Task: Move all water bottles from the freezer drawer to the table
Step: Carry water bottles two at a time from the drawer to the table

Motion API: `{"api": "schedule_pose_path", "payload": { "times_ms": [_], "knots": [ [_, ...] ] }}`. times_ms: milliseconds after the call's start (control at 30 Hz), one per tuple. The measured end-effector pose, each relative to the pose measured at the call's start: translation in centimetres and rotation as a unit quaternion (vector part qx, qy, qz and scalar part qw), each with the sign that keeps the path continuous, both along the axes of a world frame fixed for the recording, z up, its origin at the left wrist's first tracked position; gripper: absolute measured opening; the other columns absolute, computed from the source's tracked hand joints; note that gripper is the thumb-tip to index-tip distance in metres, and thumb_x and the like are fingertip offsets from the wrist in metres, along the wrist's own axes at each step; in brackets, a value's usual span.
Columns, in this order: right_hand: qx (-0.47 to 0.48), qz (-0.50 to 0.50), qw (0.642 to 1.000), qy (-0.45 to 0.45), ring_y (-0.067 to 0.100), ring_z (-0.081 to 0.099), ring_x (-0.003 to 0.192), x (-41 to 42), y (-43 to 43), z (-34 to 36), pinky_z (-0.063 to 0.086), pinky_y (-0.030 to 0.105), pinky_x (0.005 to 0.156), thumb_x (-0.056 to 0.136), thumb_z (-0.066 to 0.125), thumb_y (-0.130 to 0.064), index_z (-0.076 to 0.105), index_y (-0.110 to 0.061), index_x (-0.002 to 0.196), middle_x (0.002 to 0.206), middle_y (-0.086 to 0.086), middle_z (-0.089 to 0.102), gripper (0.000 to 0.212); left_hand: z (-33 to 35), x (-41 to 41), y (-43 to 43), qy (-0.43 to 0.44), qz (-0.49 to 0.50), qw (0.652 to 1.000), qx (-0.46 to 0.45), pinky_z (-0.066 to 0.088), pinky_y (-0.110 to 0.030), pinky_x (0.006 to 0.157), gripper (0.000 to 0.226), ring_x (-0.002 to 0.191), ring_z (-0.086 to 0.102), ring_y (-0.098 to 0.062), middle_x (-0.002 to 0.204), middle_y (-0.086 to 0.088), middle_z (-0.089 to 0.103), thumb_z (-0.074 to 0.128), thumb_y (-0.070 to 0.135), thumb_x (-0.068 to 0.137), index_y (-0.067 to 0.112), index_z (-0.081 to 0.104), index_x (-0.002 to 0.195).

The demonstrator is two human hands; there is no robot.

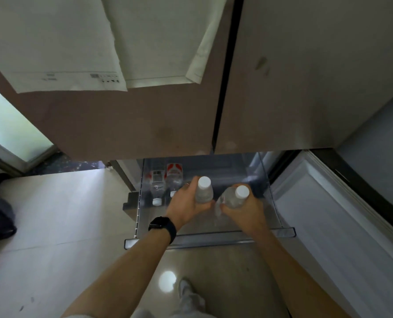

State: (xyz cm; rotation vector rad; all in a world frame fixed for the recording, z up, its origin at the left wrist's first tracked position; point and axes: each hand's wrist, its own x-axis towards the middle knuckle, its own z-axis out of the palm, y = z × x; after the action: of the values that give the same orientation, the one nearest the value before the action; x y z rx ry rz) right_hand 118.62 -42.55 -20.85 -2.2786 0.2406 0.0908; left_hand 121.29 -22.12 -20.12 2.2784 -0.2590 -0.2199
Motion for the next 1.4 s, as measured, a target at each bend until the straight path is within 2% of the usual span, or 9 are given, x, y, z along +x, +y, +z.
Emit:
{"api": "schedule_pose_path", "payload": {
  "times_ms": [200,300,500,633,767,933,1033,1200,1400],
  "knots": [
    [0.148,-0.134,0.973,-0.119,-0.009,0.062,0.081,-2.8,-1.8,5.8,0.045,0.005,0.060,0.059,0.092,-0.035,0.058,-0.053,0.097,0.087,-0.027,0.065,0.054,5.0,-3.3,1.5,-0.111,0.073,0.991,-0.032,0.048,-0.023,0.086,0.073,0.102,0.057,-0.007,0.117,0.015,0.059,0.081,0.054,0.075,0.039,0.040,0.132],
    [0.189,-0.109,0.961,-0.169,-0.015,0.062,0.085,-4.7,-2.0,9.0,0.046,0.002,0.059,0.056,0.089,-0.043,0.059,-0.053,0.098,0.089,-0.032,0.066,0.052,8.3,-6.9,2.3,-0.171,0.129,0.976,-0.052,0.052,-0.023,0.084,0.068,0.104,0.058,-0.007,0.118,0.014,0.061,0.082,0.053,0.073,0.040,0.045,0.127],
    [0.190,0.011,0.965,-0.183,-0.010,0.063,0.090,-10.4,0.1,11.8,0.053,0.015,0.067,0.054,0.081,-0.056,0.058,-0.051,0.102,0.096,-0.035,0.063,0.053,12.0,-17.0,4.7,-0.228,0.222,0.947,-0.033,0.040,0.002,0.078,0.066,0.099,0.056,0.003,0.110,0.027,0.059,0.080,0.060,0.071,0.043,0.047,0.125],
    [0.198,0.104,0.964,-0.142,-0.012,0.062,0.089,-15.4,3.2,11.0,0.047,0.005,0.061,0.055,0.082,-0.055,0.057,-0.051,0.101,0.096,-0.037,0.062,0.053,12.2,-25.3,6.7,-0.200,0.281,0.939,0.012,0.041,0.000,0.077,0.070,0.100,0.055,-0.002,0.117,0.020,0.060,0.082,0.060,0.070,0.042,0.046,0.127],
    [0.174,0.209,0.958,-0.087,-0.015,0.059,0.086,-20.8,7.4,10.0,0.043,0.002,0.054,0.054,0.079,-0.059,0.057,-0.050,0.102,0.092,-0.032,0.064,0.054,10.8,-34.0,9.0,-0.139,0.343,0.927,0.056,0.049,-0.023,0.081,0.074,0.097,0.057,-0.011,0.115,0.013,0.063,0.076,0.067,0.070,0.037,0.047,0.130],
    [0.127,0.323,0.937,-0.035,-0.012,0.060,0.082,-28.0,13.4,8.2,0.045,0.008,0.062,0.053,0.077,-0.059,0.057,-0.049,0.098,0.085,-0.025,0.066,0.050,7.6,-46.1,11.5,-0.081,0.445,0.889,0.073,0.047,-0.024,0.075,0.067,0.090,0.055,-0.010,0.103,0.016,0.062,0.074,0.068,0.070,0.046,0.043,0.125],
    [0.099,0.403,0.910,-0.009,-0.001,0.063,0.084,-33.1,17.2,7.0,0.051,0.024,0.071,0.054,0.078,-0.059,0.054,-0.047,0.103,0.086,-0.022,0.066,0.056,5.7,-54.1,12.8,-0.053,0.510,0.855,0.081,0.047,-0.019,0.073,0.070,0.090,0.056,-0.009,0.104,0.015,0.062,0.070,0.075,0.069,0.049,0.040,0.127],
    [0.045,0.533,0.845,-0.005,-0.011,0.056,0.076,-43.7,23.7,5.9,0.037,0.009,0.058,0.055,0.074,-0.069,0.046,-0.048,0.106,0.082,-0.029,0.060,0.062,3.6,-68.0,14.9,-0.010,0.606,0.790,0.091,0.052,-0.028,0.080,0.076,0.096,0.060,-0.010,0.109,0.016,0.065,0.066,0.080,0.067,0.046,0.043,0.132],
    [0.024,0.635,0.773,0.000,-0.014,0.054,0.076,-58.0,31.0,5.4,0.035,0.008,0.058,0.048,0.073,-0.083,0.039,-0.050,0.105,0.086,-0.031,0.060,0.074,2.9,-84.9,17.7,0.032,0.695,0.712,0.091,0.048,-0.027,0.073,0.081,0.091,0.058,-0.010,0.101,0.017,0.061,0.062,0.083,0.063,0.044,0.045,0.132]
  ]
}}
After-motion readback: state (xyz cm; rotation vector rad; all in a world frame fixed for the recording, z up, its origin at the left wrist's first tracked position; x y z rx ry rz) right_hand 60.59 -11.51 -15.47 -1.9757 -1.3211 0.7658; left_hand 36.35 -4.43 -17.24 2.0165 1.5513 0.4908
